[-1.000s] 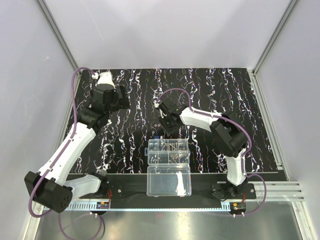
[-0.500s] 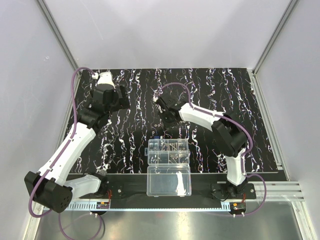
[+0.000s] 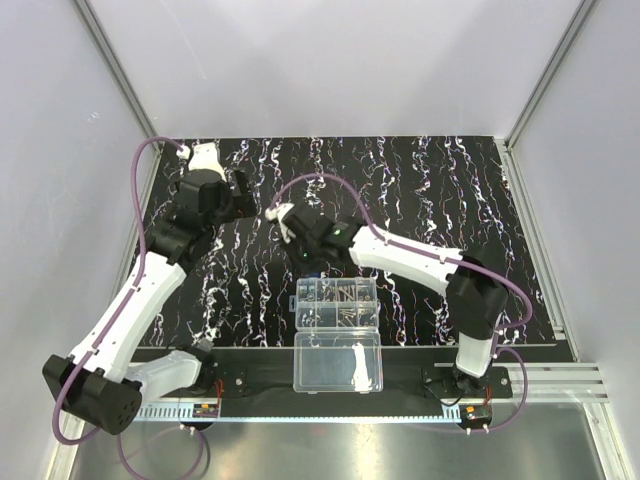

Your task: Sort the screws and nuts into containers

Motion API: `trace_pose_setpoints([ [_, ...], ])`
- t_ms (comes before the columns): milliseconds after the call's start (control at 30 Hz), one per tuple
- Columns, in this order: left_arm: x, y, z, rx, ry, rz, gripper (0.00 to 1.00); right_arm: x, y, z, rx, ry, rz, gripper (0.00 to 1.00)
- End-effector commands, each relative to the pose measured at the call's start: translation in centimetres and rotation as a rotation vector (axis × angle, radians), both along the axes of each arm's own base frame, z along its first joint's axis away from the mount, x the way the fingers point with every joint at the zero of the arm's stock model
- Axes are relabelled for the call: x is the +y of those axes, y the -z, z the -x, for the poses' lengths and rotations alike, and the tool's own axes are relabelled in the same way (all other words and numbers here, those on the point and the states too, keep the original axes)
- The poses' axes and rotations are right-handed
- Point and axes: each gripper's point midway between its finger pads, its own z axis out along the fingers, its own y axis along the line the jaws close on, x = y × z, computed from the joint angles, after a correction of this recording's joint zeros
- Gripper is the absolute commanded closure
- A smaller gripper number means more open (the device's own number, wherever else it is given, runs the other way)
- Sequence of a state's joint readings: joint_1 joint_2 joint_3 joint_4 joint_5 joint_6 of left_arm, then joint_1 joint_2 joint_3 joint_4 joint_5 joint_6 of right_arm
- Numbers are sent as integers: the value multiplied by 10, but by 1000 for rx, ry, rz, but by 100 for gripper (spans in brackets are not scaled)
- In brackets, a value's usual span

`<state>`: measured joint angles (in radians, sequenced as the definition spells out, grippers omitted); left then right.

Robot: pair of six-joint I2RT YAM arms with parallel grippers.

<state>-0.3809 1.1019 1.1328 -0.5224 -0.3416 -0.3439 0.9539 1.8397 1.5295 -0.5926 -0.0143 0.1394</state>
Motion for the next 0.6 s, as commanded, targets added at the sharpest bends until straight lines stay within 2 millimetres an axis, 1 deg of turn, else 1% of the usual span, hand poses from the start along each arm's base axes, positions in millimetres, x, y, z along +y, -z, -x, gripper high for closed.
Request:
trace_pose_setpoints([
  [0,0,-38,-2,-109,-1,41,1,14,10,25,31,-58,1,97],
  [33,0,-39,-2,-111,-2,40,1,14,16,28,41,-57,7,98],
  [200,2,-43,0,-121,-7,46,1,14,27,39,66,-49,3,97],
  [233,1,-43,0,-122,-4,48,1,12,33,41,74,-48,13,97],
  [267,2,-44,0,-124,-7,47,1,12,34,41,81,-41,12,97],
  [333,2,-45,1,-129,-10,49,1,9,45,44,99,-37,34,97],
  [400,2,-44,1,-125,-9,50,1,10,51,46,108,-32,44,97],
  [567,2,-44,1,-125,-6,51,1,4,60,42,91,-15,80,93],
])
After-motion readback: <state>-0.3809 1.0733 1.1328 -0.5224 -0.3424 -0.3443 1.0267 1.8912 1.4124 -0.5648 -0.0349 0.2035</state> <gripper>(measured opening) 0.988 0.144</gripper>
